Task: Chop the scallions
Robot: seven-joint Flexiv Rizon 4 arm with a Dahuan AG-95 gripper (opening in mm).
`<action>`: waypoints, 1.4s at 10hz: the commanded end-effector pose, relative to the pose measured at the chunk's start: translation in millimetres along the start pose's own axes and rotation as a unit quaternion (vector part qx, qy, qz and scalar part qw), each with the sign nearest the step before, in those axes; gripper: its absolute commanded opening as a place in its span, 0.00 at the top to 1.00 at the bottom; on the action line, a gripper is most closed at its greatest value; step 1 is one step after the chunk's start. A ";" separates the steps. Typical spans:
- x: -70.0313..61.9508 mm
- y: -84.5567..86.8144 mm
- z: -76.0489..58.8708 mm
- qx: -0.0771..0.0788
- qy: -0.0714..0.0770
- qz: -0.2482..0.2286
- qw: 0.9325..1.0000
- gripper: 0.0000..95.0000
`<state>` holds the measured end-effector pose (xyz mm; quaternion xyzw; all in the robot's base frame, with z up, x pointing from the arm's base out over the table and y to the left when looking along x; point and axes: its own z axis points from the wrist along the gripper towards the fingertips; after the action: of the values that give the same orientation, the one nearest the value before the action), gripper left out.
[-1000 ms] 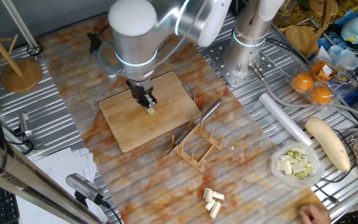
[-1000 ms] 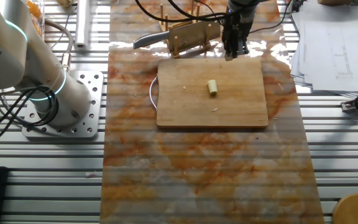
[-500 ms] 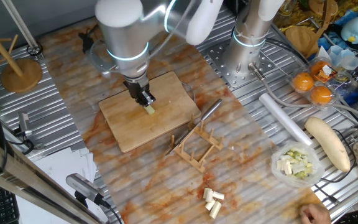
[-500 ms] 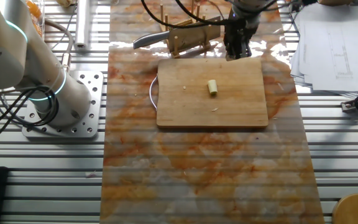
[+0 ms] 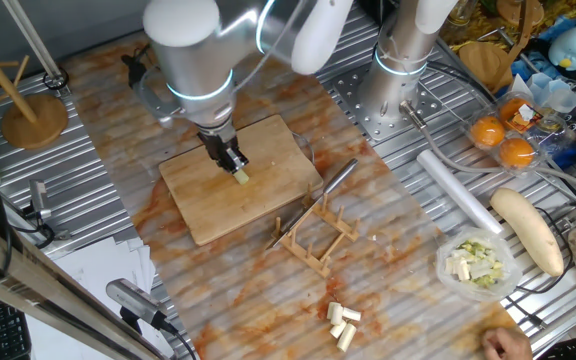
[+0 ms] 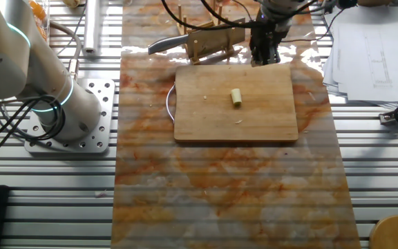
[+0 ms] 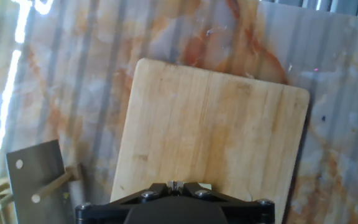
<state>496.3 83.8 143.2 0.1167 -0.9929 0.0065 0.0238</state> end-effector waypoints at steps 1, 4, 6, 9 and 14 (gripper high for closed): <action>5.4 39.0 -15.3 0.006 -0.003 -0.028 1.000 1.00; 15.1 99.6 -23.3 0.019 0.008 -0.026 0.999 0.60; 22.4 122.9 -15.0 0.021 0.016 -0.032 0.999 0.60; 28.6 135.5 -6.2 0.017 0.027 -0.048 0.998 0.60; 27.8 135.7 -5.7 0.017 0.029 -0.048 0.998 0.60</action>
<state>438.1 209.8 150.2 0.1670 -0.9842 0.0261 0.0527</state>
